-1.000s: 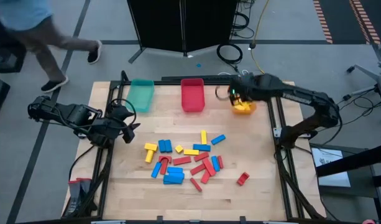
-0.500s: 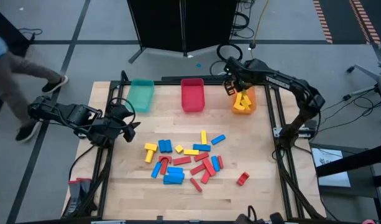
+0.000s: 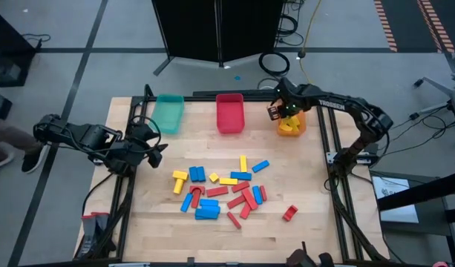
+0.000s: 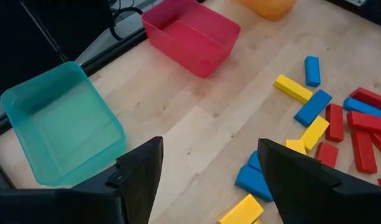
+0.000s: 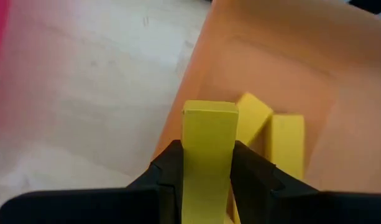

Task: Sort blocks
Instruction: Put the yellow block into the orange bin

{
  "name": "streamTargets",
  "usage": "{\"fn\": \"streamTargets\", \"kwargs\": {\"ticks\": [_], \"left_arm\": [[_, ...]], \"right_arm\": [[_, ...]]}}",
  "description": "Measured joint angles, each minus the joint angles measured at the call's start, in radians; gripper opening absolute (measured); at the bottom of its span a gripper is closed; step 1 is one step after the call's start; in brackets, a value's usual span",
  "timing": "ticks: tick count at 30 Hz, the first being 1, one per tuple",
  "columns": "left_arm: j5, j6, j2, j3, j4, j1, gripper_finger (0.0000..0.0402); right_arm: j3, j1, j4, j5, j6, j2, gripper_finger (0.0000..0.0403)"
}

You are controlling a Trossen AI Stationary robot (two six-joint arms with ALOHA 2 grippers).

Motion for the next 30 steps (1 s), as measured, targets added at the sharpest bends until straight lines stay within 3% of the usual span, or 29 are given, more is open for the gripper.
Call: {"fn": "streamTargets", "kwargs": {"ticks": [11, 13, 18, 21, 25, 30], "left_arm": [[-0.03, -0.053, 0.0, 0.0, 0.001, 0.0, 0.0267], [-0.03, -0.053, 0.0, 0.0, 0.001, 0.0, 0.0267], [-0.03, -0.052, 0.0, 0.0, 0.001, 0.0, 0.0267], [-0.03, -0.052, 0.0, 0.0, 0.001, 0.0, 0.0267], [-0.029, -0.052, 0.0, 0.0, 0.001, 0.0, 0.0267], [-0.029, -0.052, 0.0, 0.0, 0.0, 0.0, 0.0267]], "right_arm": [[-0.068, -0.071, 0.138, -0.037, 0.025, -0.002, 0.008], [-0.068, -0.073, 0.153, -0.042, 0.011, -0.002, 0.0108], [-0.067, -0.072, 0.198, -0.093, 0.01, -0.002, 0.024], [-0.067, -0.072, 0.194, -0.104, 0.042, -0.002, 0.0295], [-0.06, -0.08, 0.183, -0.252, 0.033, -0.018, 0.0315], [0.012, -0.081, 0.13, -0.376, -0.016, -0.103, 0.0292]]}}
